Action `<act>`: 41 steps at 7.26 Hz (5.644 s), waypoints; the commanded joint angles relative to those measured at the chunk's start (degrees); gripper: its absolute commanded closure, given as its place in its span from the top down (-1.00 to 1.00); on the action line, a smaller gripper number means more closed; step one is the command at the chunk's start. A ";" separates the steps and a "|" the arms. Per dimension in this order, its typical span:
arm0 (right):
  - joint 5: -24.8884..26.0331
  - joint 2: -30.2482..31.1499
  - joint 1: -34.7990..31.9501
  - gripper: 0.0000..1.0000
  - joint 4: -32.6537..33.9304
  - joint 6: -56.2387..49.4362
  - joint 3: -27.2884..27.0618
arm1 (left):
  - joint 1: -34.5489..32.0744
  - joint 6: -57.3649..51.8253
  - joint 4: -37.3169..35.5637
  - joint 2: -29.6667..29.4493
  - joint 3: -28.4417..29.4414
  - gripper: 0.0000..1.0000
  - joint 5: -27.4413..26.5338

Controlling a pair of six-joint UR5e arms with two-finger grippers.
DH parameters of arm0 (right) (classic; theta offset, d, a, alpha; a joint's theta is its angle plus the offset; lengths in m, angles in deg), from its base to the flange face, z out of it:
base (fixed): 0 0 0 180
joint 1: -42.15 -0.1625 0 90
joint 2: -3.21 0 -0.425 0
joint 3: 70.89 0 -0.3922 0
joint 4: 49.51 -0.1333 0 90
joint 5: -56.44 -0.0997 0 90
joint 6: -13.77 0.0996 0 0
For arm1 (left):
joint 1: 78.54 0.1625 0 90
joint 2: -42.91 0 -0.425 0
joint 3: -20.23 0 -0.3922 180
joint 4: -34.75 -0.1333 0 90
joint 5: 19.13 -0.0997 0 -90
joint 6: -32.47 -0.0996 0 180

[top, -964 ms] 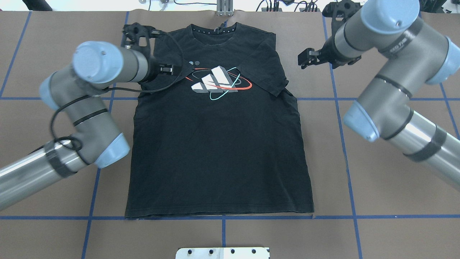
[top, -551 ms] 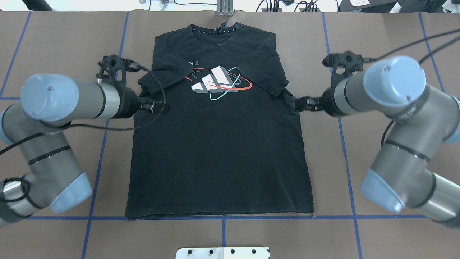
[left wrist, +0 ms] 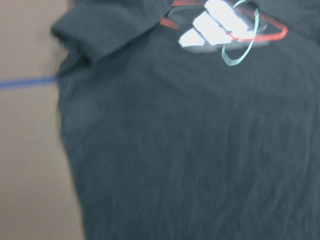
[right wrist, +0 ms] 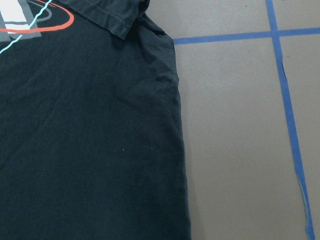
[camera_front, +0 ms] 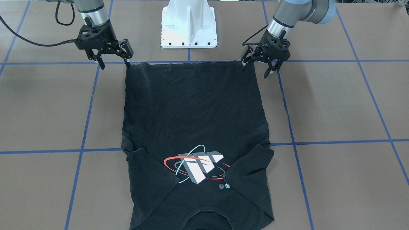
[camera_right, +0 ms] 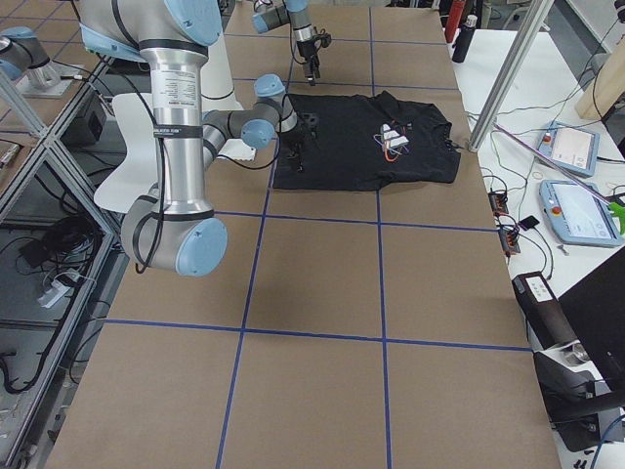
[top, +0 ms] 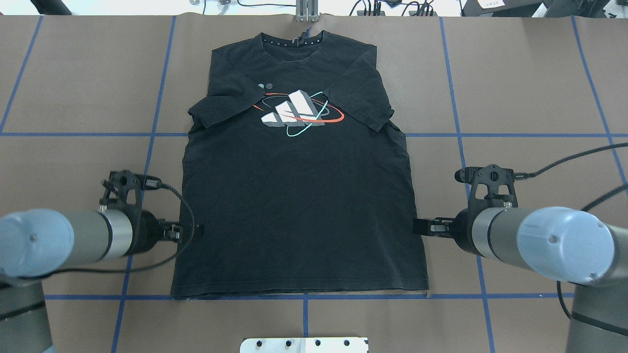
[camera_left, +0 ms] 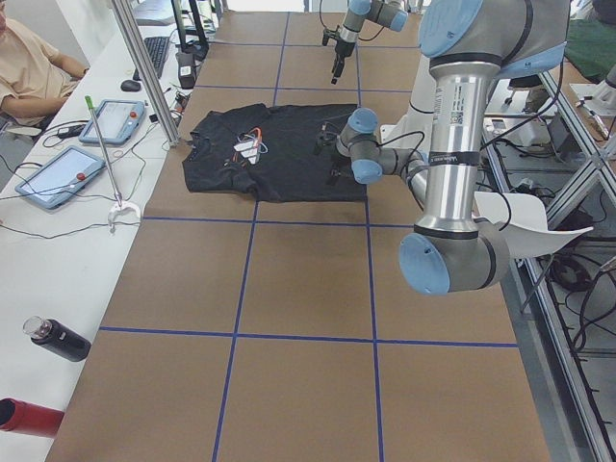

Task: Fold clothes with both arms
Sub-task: 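Move both grippers down to the shirt's hem corners nearest the robot, then grasp the two hem corners with the left and right grippers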

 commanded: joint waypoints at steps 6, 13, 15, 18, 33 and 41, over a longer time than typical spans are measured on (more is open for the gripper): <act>2.94 1.43 2.66 1.00 -0.01 0.54 -1.40 | 10.38 9.22 0.01 3.39 2.43 0.16 -4.17; 3.12 1.34 2.84 1.00 -0.01 0.54 -1.40 | 10.55 9.22 -0.34 3.66 1.73 -0.60 -3.73; 3.12 1.25 2.93 1.00 -0.01 0.46 -1.31 | 10.55 9.22 -0.34 3.66 1.73 -0.83 -3.73; 4.60 0.99 5.89 1.00 -0.01 3.95 -1.05 | 10.55 9.13 -0.34 4.18 1.12 -1.00 -3.64; 20.08 0.46 20.51 -0.46 -0.10 10.39 9.33 | 10.55 9.22 -0.26 3.92 -1.17 -1.00 -3.29; 14.40 1.26 15.24 -1.00 6.35 9.51 -4.33 | 7.76 3.63 -10.56 5.15 -15.35 -1.00 5.74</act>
